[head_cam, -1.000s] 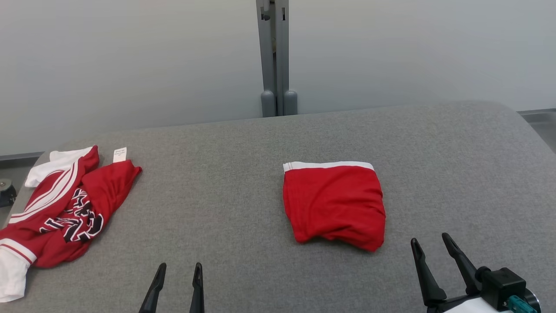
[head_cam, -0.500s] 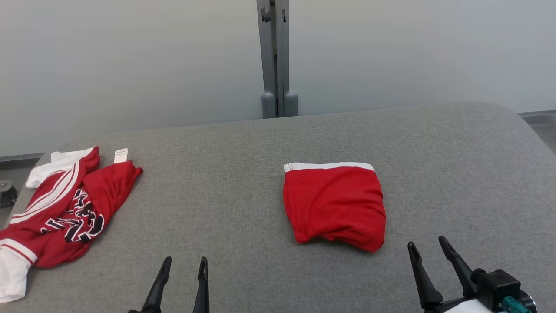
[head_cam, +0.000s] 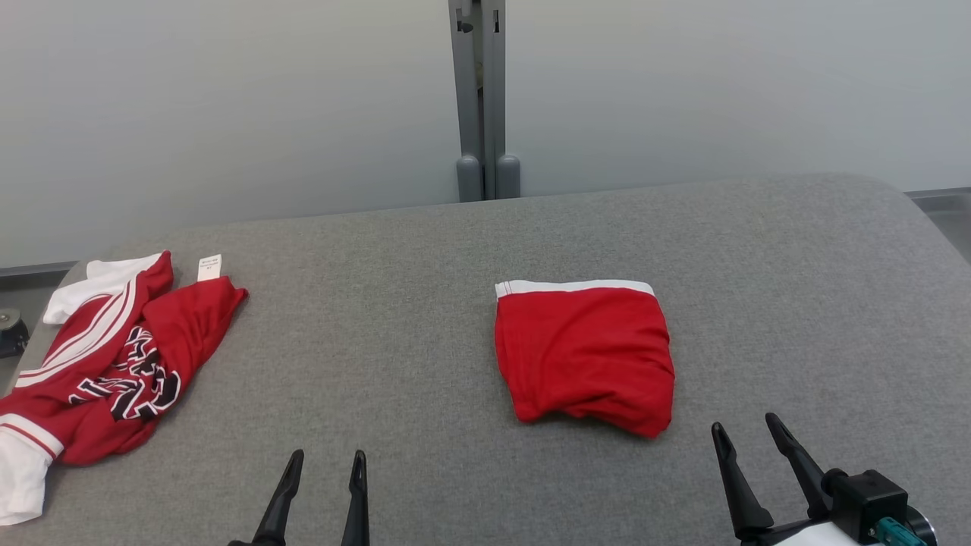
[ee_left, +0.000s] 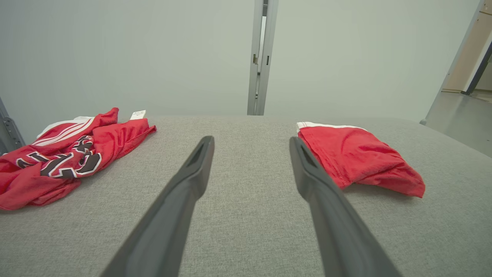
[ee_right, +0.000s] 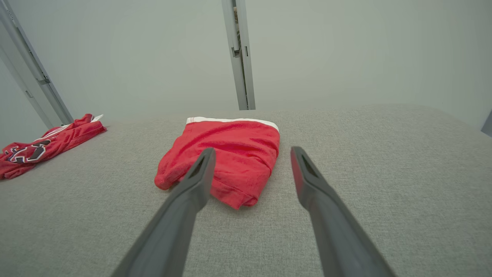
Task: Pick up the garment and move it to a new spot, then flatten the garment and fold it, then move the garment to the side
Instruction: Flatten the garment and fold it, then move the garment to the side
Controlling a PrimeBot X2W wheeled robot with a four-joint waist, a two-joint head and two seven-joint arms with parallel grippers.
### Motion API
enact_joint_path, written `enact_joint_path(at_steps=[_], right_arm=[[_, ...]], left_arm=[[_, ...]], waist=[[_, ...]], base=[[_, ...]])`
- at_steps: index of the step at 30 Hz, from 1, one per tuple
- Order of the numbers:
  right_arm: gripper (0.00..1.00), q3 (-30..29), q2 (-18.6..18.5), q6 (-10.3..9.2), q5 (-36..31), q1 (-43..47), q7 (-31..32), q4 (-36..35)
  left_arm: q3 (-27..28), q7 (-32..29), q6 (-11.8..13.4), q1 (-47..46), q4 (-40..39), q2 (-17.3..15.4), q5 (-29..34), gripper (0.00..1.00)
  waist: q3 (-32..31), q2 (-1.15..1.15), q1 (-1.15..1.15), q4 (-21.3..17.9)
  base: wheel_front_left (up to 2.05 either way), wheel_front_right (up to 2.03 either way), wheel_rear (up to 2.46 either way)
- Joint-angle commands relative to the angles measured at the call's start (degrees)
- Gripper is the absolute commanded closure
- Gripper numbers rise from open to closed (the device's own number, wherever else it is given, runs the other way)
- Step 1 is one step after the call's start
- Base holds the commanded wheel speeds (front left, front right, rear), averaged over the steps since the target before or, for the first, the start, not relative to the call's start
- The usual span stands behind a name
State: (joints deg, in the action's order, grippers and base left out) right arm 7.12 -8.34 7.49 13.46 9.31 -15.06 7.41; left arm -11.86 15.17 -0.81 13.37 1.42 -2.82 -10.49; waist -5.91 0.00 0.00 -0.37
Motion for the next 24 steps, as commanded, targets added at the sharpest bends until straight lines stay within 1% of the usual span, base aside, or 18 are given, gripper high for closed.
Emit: enact_joint_path(at_steps=[1,24], right_arm=[[0.0,-0.1,0.0,0.0,-0.3,-0.5,-0.2,0.1],[0.0,0.7,-0.9,0.0,0.0,-0.2,-0.2,0.3]], left_arm=[[0.0,-0.1,0.1,-0.3,0.3,-0.2,-0.4,0.0],[-0.8,-0.1,0.4,-1.0,2.2,-0.2,-1.2,0.0]], waist=[[0.1,0.0,0.0,0.0],[1.1,0.0,0.0,-1.2]], base=[[0.0,0.0,0.0],[0.0,0.0,0.0]])
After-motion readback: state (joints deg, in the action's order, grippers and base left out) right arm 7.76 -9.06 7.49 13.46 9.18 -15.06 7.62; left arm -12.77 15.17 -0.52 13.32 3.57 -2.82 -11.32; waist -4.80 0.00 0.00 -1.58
